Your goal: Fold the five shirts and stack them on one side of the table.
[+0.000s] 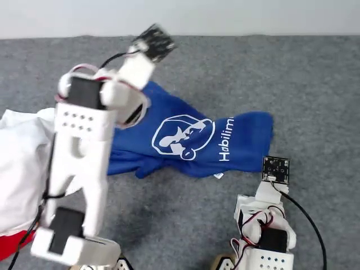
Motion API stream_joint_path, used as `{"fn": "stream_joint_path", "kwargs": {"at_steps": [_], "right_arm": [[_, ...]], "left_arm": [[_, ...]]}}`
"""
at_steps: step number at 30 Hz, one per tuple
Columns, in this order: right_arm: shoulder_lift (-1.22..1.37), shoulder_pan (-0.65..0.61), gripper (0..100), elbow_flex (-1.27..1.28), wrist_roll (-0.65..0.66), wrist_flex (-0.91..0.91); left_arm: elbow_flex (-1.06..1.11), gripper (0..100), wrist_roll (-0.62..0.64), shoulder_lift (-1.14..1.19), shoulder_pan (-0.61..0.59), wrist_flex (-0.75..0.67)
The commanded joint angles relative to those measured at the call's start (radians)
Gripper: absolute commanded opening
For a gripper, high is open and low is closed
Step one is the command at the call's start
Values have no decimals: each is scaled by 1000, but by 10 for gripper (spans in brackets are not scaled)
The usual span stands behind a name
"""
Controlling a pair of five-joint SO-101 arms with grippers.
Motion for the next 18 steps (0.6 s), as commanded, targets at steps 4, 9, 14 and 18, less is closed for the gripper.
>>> {"fn": "stream_joint_path", "kwargs": {"at_steps": [4,9,14,18], "right_arm": [[-10,-2,9,14,-3,4],[-10,-2,9,14,-3,4],[-10,-7,9,14,-3,4],[-10,-22,9,14,-6,2]], "left_arm": [[180,15,-9,-169,-94,12],[248,15,-8,-181,-100,17],[323,15,-6,-181,-163,17],[424,15,-9,-183,-209,18]]}}
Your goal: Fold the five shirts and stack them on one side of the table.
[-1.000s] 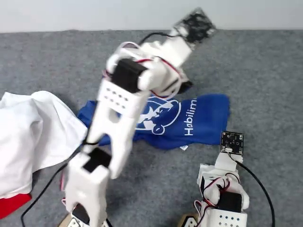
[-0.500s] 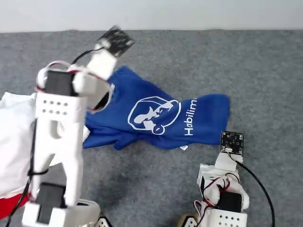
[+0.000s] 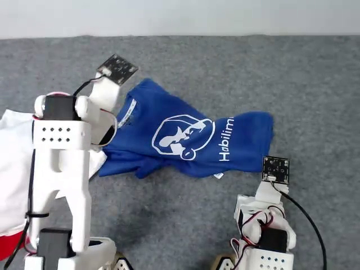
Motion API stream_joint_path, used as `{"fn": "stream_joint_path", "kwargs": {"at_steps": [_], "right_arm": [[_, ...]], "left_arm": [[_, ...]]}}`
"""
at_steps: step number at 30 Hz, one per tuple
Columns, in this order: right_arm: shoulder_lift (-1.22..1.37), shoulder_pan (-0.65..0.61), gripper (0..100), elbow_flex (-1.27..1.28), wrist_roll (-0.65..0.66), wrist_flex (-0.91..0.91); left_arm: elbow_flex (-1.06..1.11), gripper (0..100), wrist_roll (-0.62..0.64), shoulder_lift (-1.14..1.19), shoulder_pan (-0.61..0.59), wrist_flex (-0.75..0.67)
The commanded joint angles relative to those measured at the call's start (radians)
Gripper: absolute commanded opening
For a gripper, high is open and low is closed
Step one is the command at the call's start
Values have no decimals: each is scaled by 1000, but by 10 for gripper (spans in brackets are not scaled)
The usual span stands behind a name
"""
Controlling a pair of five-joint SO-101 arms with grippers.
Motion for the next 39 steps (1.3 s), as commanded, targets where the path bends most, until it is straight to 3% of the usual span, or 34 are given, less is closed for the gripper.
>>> {"fn": "stream_joint_path", "kwargs": {"at_steps": [1,4,10,20,25,34,39], "right_arm": [[-10,-35,9,14,-6,2],[-10,-101,9,14,-8,1],[-10,-168,9,12,0,2],[-7,-54,9,-180,115,-13],[-5,-41,9,-239,158,13],[-5,-8,9,-327,164,67],[-4,10,9,-371,164,97]], "left_arm": [[77,15,-9,-41,-28,17],[183,15,-15,-32,-6,-3],[417,16,-144,-32,44,-184],[545,137,-155,5,26,-410],[509,133,-149,201,25,-462],[277,15,-135,499,26,-466],[157,14,-133,497,54,-301]]}}
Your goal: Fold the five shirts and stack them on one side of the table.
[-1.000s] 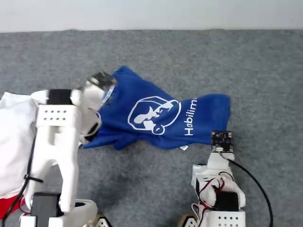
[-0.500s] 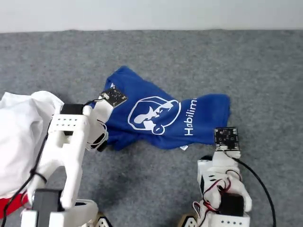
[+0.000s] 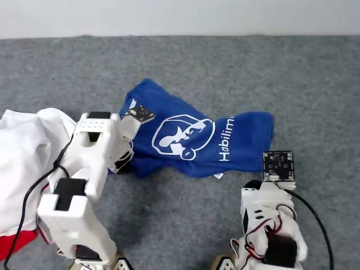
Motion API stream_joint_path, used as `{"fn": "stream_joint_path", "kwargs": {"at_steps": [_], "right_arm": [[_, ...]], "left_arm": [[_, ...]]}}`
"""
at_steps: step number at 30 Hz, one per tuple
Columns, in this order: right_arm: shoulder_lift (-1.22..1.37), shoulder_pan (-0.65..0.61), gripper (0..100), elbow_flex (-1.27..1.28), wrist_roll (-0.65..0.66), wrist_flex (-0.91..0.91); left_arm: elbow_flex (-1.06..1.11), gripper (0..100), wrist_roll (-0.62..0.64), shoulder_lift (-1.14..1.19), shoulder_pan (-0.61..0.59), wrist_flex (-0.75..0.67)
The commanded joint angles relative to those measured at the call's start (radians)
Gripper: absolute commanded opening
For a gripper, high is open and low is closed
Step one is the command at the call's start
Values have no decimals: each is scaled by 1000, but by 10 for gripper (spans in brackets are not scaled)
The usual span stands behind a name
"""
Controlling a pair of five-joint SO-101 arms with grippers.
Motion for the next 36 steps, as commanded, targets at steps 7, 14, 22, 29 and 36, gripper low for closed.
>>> {"fn": "stream_joint_path", "kwargs": {"at_steps": [7,14,22,29,36], "right_arm": [[73,35,8,-107,8,51],[515,70,8,-342,3,53],[949,58,8,-603,11,58],[1009,58,8,-628,12,54],[1006,64,8,-628,12,62]], "left_arm": [[-252,13,8,-212,129,391],[-265,13,48,-489,124,405],[-116,15,40,-522,124,387],[-150,126,38,-264,32,371],[-231,126,-20,-86,0,336]]}}
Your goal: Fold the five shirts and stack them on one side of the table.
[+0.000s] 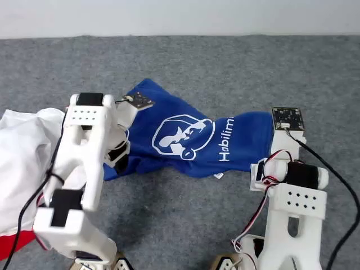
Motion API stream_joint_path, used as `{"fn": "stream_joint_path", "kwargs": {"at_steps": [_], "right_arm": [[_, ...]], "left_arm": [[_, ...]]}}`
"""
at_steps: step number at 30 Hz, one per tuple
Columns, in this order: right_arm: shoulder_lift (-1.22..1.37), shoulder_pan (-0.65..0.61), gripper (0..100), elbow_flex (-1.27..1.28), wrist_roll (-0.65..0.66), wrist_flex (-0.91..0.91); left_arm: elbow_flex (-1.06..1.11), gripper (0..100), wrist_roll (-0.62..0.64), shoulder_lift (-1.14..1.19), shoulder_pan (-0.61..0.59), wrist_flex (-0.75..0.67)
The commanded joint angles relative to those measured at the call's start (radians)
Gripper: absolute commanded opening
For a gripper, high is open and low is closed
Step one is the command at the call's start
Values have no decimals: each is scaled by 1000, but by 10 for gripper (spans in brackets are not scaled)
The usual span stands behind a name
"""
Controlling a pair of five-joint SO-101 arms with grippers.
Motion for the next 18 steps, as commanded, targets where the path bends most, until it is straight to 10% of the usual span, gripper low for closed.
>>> {"fn": "stream_joint_path", "kwargs": {"at_steps": [1,18], "right_arm": [[-4,10,8,-51,12,5],[2,10,8,-51,12,5]], "left_arm": [[-44,126,-21,40,-11,-28],[-44,137,-49,196,-74,-129]]}}
